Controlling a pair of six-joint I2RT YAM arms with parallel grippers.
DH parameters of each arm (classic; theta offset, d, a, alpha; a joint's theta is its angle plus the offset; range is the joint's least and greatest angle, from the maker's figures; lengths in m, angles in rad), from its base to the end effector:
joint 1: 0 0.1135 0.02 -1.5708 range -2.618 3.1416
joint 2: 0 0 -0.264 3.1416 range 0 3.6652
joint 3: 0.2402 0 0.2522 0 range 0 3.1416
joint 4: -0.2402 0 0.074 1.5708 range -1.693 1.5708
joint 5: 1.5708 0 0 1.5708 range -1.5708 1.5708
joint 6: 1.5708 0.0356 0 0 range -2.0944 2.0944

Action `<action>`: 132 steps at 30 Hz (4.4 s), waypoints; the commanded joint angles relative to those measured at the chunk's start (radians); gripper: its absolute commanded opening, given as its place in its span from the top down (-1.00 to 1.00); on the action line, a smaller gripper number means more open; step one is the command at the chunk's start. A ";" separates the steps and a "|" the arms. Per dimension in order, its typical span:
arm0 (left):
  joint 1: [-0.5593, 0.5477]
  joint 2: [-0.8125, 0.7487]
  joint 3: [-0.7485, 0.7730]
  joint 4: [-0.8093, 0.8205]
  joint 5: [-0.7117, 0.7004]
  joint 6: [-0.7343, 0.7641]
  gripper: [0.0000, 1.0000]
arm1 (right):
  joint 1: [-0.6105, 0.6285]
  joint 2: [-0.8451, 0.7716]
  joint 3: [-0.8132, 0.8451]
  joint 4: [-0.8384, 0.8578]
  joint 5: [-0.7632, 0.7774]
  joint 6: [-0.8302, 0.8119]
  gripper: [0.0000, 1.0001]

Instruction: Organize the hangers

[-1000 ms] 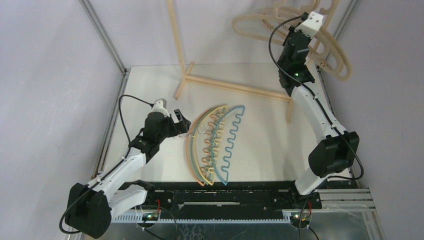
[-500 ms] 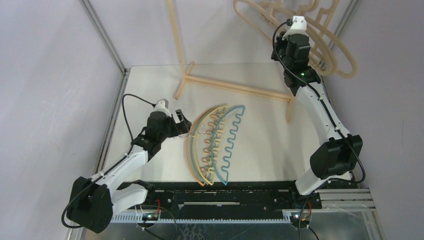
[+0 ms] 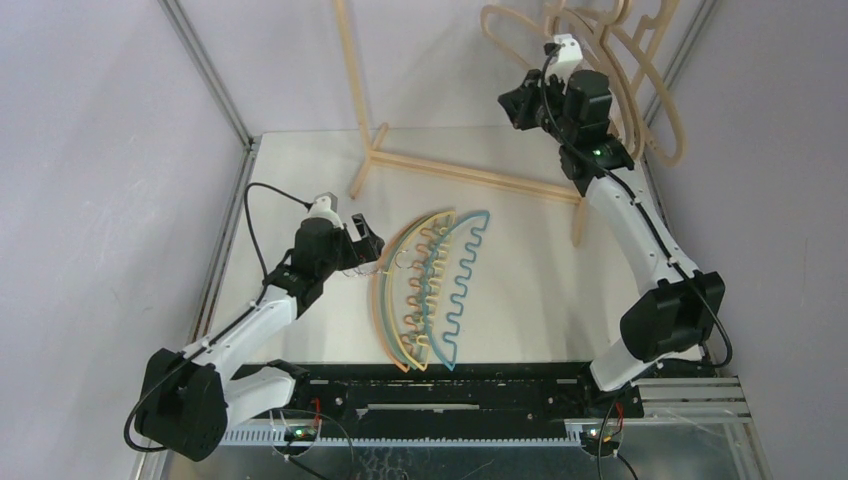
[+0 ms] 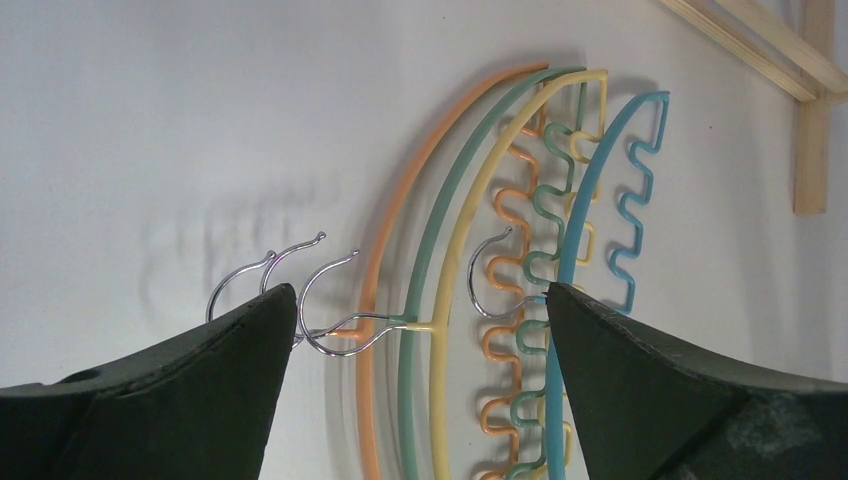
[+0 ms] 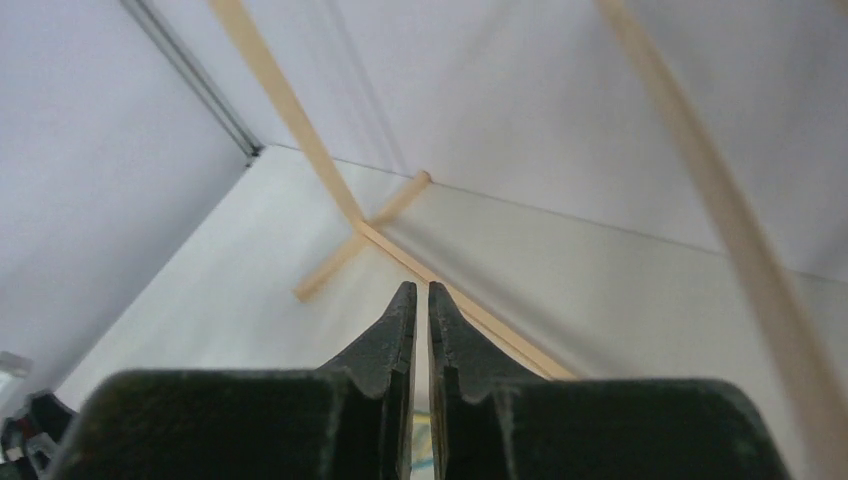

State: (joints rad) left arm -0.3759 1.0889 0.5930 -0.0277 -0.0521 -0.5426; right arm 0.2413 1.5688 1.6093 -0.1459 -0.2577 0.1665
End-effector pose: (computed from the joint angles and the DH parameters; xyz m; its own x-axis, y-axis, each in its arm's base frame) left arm 0.2207 -0.0851 0.2289 -0.5659 -0.3310 -0.7551 0.0379 0.9045 -0.4249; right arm 0.3567 0.0971 0.4360 -0.1798 0.1208 -0.9763 -0.4536 0.8704 0.1913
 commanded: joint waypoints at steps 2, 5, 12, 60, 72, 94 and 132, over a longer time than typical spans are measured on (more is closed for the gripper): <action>-0.006 0.003 0.053 0.030 -0.010 0.002 -0.99 | 0.071 0.062 0.113 0.121 -0.004 0.023 0.72; -0.006 0.003 0.050 0.030 -0.007 0.000 -0.99 | 0.100 0.115 0.185 0.136 0.051 0.014 0.71; -0.006 0.000 0.051 0.031 -0.006 0.007 -0.99 | 0.227 0.269 0.307 0.326 0.491 -0.227 0.58; -0.006 0.105 0.050 0.079 0.041 0.005 -0.99 | -0.037 0.452 0.367 1.002 1.123 -0.742 0.68; -0.006 0.126 0.045 0.098 0.057 -0.004 -0.99 | -0.112 0.277 0.145 0.888 1.096 -0.577 0.70; -0.006 0.111 0.050 0.084 0.034 -0.005 -0.99 | 0.114 0.065 0.011 0.247 0.655 -0.479 -0.45; -0.006 0.132 0.047 0.074 0.017 -0.006 -0.99 | 0.053 0.762 0.493 -0.362 0.118 -0.417 -0.74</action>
State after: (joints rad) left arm -0.3759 1.2140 0.5930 0.0174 -0.0242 -0.5495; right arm 0.2962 2.3135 2.0991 -0.5056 -0.1085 -0.2409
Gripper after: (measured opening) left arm 0.996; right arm 0.887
